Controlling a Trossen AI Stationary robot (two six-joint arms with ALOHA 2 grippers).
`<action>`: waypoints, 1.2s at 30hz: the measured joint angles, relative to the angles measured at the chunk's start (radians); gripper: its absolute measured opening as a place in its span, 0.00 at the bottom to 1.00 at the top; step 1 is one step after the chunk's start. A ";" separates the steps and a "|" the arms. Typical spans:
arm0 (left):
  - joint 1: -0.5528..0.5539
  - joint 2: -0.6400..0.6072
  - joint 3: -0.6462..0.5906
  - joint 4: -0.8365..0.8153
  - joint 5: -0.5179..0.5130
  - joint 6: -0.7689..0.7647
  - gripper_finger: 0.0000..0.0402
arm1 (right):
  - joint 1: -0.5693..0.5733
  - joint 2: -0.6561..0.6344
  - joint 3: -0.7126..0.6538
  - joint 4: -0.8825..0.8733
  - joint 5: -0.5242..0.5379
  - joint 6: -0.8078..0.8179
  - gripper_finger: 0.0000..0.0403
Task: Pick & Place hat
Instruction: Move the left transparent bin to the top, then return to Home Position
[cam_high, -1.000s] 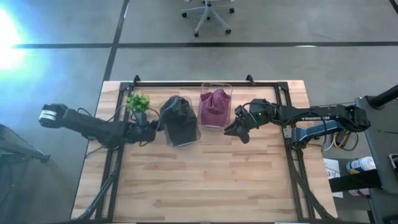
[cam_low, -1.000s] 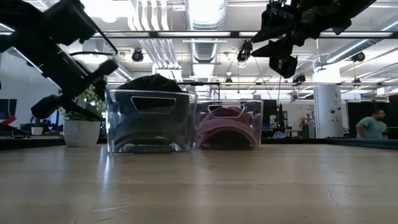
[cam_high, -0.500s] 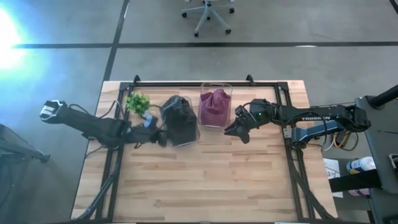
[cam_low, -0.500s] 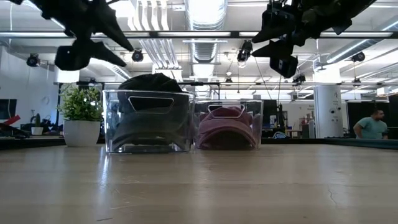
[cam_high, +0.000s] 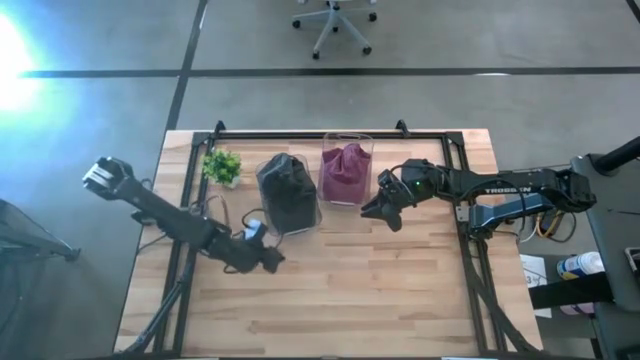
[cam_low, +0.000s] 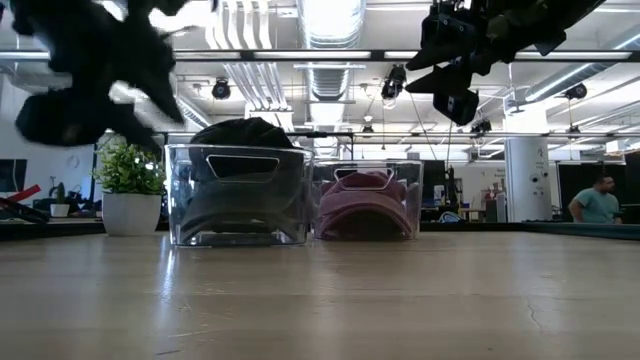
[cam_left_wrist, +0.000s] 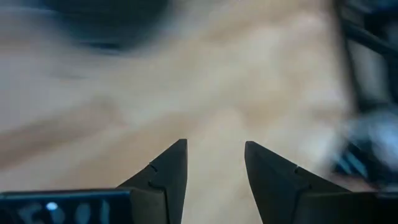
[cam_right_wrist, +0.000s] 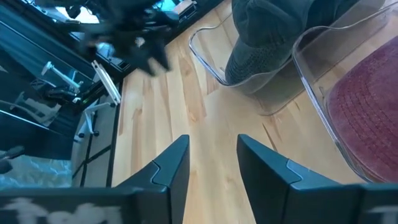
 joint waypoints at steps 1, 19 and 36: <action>0.001 0.021 0.000 -0.046 -0.024 -0.062 0.38 | 0.000 0.000 0.000 -0.001 0.000 0.000 0.32; 0.260 0.121 0.000 -0.248 -0.285 -0.191 0.38 | 0.000 0.000 0.000 -0.002 0.000 -0.024 0.32; 0.195 0.117 0.126 -0.237 -0.094 0.077 0.38 | 0.002 -0.002 -0.002 -0.328 0.080 0.006 0.33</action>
